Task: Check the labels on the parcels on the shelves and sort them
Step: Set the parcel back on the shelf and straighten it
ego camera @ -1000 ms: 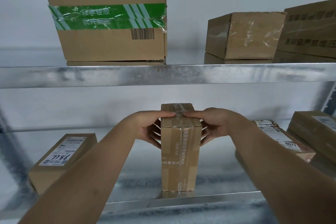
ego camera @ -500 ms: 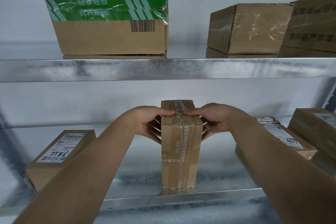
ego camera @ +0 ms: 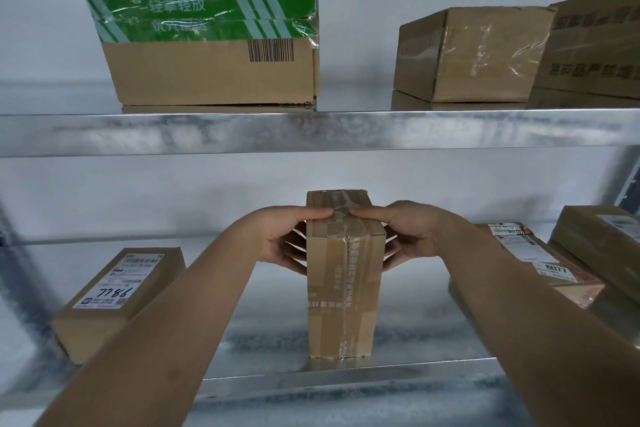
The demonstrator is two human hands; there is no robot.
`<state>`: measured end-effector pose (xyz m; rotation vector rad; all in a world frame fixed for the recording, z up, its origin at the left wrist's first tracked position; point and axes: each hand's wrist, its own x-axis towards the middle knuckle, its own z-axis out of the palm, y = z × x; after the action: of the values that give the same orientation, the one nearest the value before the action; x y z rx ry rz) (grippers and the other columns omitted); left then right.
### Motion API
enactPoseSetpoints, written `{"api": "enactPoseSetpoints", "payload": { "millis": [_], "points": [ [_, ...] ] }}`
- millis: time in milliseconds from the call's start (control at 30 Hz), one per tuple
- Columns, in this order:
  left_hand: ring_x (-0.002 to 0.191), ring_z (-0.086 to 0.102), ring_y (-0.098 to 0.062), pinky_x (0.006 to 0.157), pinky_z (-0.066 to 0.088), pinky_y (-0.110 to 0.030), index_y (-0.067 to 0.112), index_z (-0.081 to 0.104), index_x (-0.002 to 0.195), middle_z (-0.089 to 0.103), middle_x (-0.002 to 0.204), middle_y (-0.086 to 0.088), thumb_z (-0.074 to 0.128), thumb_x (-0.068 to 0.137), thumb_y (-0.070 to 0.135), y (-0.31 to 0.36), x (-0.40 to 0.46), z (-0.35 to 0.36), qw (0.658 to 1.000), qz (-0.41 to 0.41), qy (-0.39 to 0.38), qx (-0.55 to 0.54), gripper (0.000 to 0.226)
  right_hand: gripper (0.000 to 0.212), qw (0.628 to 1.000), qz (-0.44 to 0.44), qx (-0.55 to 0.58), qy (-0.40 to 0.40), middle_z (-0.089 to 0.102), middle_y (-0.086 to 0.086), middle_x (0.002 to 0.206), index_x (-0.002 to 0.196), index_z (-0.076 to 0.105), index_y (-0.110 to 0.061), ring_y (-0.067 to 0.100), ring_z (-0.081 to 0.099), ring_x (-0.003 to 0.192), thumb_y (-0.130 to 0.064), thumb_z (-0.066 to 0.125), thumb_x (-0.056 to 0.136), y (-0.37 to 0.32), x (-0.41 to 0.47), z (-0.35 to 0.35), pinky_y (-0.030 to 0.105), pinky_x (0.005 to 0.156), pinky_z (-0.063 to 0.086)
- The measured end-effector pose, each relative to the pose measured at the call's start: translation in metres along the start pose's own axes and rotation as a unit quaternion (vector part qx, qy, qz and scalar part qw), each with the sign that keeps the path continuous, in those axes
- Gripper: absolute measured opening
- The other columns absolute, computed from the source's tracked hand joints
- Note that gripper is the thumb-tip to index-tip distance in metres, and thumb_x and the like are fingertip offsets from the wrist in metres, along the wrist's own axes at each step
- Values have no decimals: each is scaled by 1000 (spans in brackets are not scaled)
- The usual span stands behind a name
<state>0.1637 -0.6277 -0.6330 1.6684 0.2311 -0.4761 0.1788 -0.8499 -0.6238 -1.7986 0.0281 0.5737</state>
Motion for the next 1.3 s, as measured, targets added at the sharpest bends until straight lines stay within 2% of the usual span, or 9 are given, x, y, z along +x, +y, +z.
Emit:
{"api": "enactPoseSetpoints", "payload": {
  "millis": [233, 433, 600, 867, 967, 1067, 1133, 1233, 1300],
  "points": [
    [104, 73, -35, 88, 61, -52, 5, 71, 113, 75, 112, -19, 83, 75, 51, -9, 2, 1, 1000, 20, 22, -4, 60, 62, 1000, -9, -9, 20, 75, 18, 112, 110, 76, -6, 34, 76, 94, -59, 79, 77, 8, 3, 0, 50, 82, 63],
    [108, 70, -27, 96, 57, -52, 21, 76, 112, 77, 110, -4, 62, 65, 89, -29, 4, 3, 997, 52, 47, -15, 84, 79, 999, -13, 37, 30, 74, 7, 114, 114, 75, -28, 32, 71, 106, -91, 51, 73, 30, 1, 11, 53, 87, 60],
    [113, 68, -27, 102, 53, -53, 31, 67, 123, 74, 118, -5, 38, 83, 86, -59, 7, 12, 991, 63, 53, -109, 73, 63, 989, -4, 142, 43, 66, 2, 126, 129, 63, -32, 34, 63, 115, -76, 33, 95, 65, 9, 28, 63, 101, 49],
    [131, 56, -26, 114, 41, -55, 33, 59, 137, 62, 140, 1, 41, 98, 70, -129, 27, 26, 985, 40, 55, -156, 57, 38, 986, 42, 154, 56, 63, -10, 131, 121, 65, -35, 28, 60, 119, -52, 34, 107, 125, 16, 51, 56, 105, 49],
    [127, 57, -21, 111, 45, -50, 30, 64, 129, 64, 137, 4, 42, 102, 61, -138, 24, 33, 984, 25, 51, -169, 47, 36, 983, 46, 161, 76, 63, -8, 133, 118, 67, -35, 25, 60, 119, -47, 35, 108, 130, 17, 58, 47, 93, 57],
    [107, 64, -13, 83, 55, -35, 21, 70, 112, 72, 117, 3, 46, 103, 52, -140, 21, 41, 985, 20, 47, -168, 40, 36, 978, 58, 182, 87, 63, -4, 128, 122, 65, -26, 21, 61, 113, -46, 39, 108, 127, 12, 64, 32, 62, 59],
    [102, 64, -12, 72, 54, -31, 18, 71, 108, 72, 111, 2, 48, 103, 50, -140, 21, 44, 985, 18, 48, -162, 40, 36, 978, 60, 178, 89, 64, -7, 119, 120, 65, -25, 15, 61, 102, -46, 39, 108, 126, 10, 65, 27, 54, 55],
    [117, 60, -16, 90, 55, -38, 22, 69, 117, 68, 128, 1, 46, 102, 55, -138, 20, 44, 988, 23, 48, -146, 43, 37, 980, 61, 163, 93, 63, -4, 124, 120, 64, -26, 17, 60, 105, -47, 37, 108, 127, 11, 64, 31, 63, 56],
    [132, 53, -21, 112, 45, -48, 27, 64, 127, 60, 142, 2, 40, 102, 61, -135, 22, 41, 991, 35, 62, -110, 49, 35, 986, 47, 129, 93, 61, -5, 129, 114, 63, -32, 21, 60, 114, -46, 31, 109, 126, 14, 60, 42, 86, 58]
  ]
}}
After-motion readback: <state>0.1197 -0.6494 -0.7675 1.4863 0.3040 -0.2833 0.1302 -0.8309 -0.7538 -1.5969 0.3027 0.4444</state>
